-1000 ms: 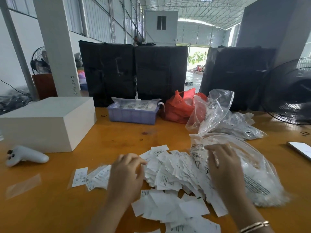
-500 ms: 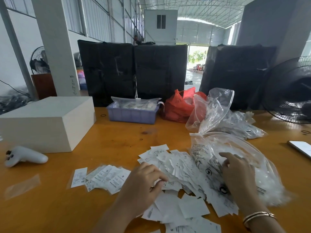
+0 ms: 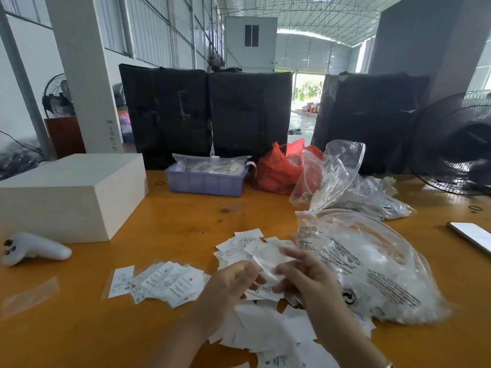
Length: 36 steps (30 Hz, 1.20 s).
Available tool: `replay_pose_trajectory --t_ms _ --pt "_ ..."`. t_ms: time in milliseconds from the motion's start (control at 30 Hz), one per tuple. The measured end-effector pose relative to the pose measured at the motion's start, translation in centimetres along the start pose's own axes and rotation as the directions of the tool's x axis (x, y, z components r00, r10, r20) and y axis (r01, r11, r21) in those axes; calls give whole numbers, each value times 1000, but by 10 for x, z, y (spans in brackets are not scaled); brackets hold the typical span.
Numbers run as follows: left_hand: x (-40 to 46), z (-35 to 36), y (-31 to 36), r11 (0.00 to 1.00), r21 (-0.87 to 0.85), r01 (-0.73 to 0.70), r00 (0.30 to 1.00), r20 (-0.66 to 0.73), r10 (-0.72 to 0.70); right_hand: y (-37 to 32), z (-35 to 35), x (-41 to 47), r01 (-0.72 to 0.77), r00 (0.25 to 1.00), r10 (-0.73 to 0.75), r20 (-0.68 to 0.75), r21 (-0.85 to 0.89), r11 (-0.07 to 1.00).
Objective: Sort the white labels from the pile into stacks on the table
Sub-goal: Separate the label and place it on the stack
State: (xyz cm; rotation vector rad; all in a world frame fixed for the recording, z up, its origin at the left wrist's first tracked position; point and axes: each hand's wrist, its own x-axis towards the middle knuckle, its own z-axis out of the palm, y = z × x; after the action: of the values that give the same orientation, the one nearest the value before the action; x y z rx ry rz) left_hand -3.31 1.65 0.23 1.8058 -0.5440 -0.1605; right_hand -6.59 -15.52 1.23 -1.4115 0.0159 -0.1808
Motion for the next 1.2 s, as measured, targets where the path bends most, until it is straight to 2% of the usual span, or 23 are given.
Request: replay_pose_trajectory --t_ms 100,233,300,533,667,767,867,1000,1033,1133,1167,1200 --pt "1 -1 1 998 -60 35 999 -37 -37 9 8 -3 3 999 0 36 -88 996" --pt "3 0 1 989 -136 51 973 -216 -80 16 12 -3 21 999 -17 39 -111 994" --pt "4 -1 0 986 -155 63 960 -260 -102 18 12 -4 38 997 -30 65 -118 992" --pt "2 0 2 992 -121 31 974 -221 -57 20 12 -3 54 998 -53 18 -60 997" --pt "2 1 0 999 44 6 977 -212 4 17 11 -5 33 999 -32 24 -19 999" --pt "3 2 -2 997 73 -15 979 -202 30 17 11 -4 67 998 -64 24 -179 982" --pt "2 2 1 1000 -16 -13 978 -207 10 20 11 -1 94 995 -97 4 -279 956" --pt "3 1 2 995 -78 56 993 -102 -64 17 12 -3 61 998 -65 -11 -222 973" --pt "3 1 0 996 -78 53 992 -111 -62 17 13 -2 70 997 -73 -8 -218 973" --pt "5 -1 -2 994 -105 43 960 -273 -70 17 12 -1 124 991 -134 -17 -288 950" --pt "6 -3 -5 989 -145 37 944 -321 -83 17 9 0 185 979 -203 -3 -397 899" --pt "6 -5 -5 979 -203 31 928 -357 -104 17 6 1 267 957 -286 56 -566 780"
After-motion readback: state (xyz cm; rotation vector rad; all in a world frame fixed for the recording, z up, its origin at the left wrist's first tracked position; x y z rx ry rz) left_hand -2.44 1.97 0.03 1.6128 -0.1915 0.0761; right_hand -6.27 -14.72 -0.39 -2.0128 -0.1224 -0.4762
